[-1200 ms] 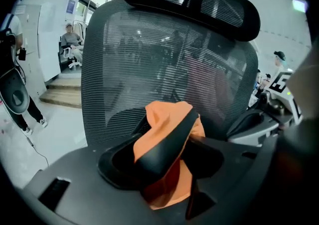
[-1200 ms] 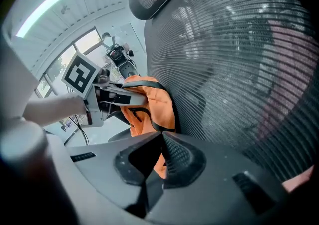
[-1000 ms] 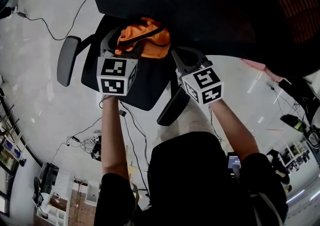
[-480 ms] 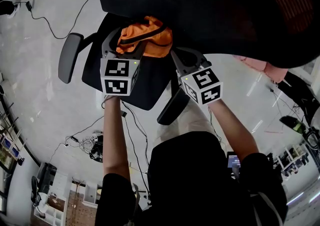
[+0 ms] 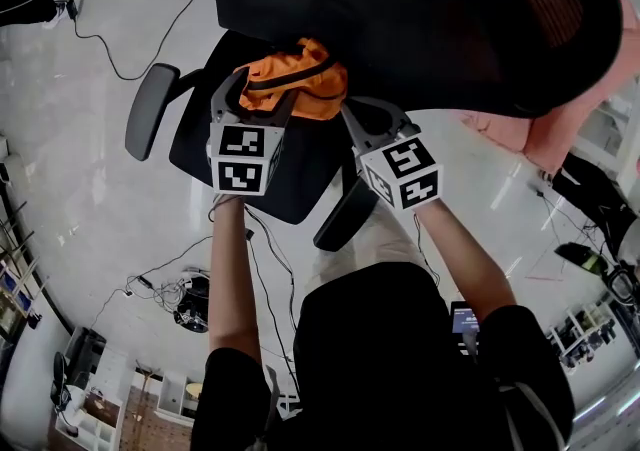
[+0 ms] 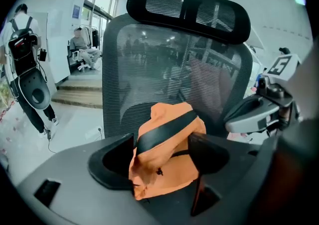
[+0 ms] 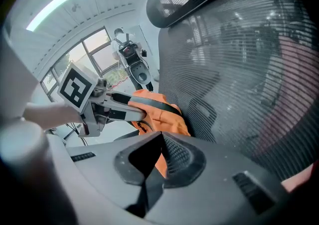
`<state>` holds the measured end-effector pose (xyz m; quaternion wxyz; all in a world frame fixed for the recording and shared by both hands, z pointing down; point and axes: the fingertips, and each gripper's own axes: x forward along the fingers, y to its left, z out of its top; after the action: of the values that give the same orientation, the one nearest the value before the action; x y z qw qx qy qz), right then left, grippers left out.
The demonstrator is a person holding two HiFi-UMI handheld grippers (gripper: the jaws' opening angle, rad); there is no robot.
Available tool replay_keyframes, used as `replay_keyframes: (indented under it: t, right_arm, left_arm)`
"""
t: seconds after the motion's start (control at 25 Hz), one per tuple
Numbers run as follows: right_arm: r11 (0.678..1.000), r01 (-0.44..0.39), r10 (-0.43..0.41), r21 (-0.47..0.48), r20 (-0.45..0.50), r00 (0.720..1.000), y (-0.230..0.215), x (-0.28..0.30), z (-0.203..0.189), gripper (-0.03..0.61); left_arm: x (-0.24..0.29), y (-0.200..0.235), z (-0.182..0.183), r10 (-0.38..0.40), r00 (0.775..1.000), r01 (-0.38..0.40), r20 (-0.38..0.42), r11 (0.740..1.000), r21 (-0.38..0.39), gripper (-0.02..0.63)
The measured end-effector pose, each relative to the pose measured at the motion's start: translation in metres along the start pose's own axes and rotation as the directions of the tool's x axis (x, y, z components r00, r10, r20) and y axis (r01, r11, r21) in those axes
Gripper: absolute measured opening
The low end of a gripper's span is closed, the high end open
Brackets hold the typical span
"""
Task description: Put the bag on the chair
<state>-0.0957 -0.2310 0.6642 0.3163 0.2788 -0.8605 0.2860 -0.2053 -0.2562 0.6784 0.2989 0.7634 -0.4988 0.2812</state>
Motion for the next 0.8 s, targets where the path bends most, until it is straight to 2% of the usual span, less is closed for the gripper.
replay_keyframes:
  t: [0.36,0.8]
  right_arm:
    - [0.999,-0.014,0.014,-0.039,0.017,1.000,0.019,-0.015,0.011,0.002]
    - [0.996,-0.010,0.017,-0.089,0.074,0.997,0.047,-0.052,0.032,0.002]
  left_arm:
    - [-0.033,-0.006,0.010,0.015,0.998,-0.011,0.060,0.998,-0.065,0.328]
    - [-0.090,-0.042,0.009,0.003,0.997,0.002,0.072,0.997,-0.076,0.325]
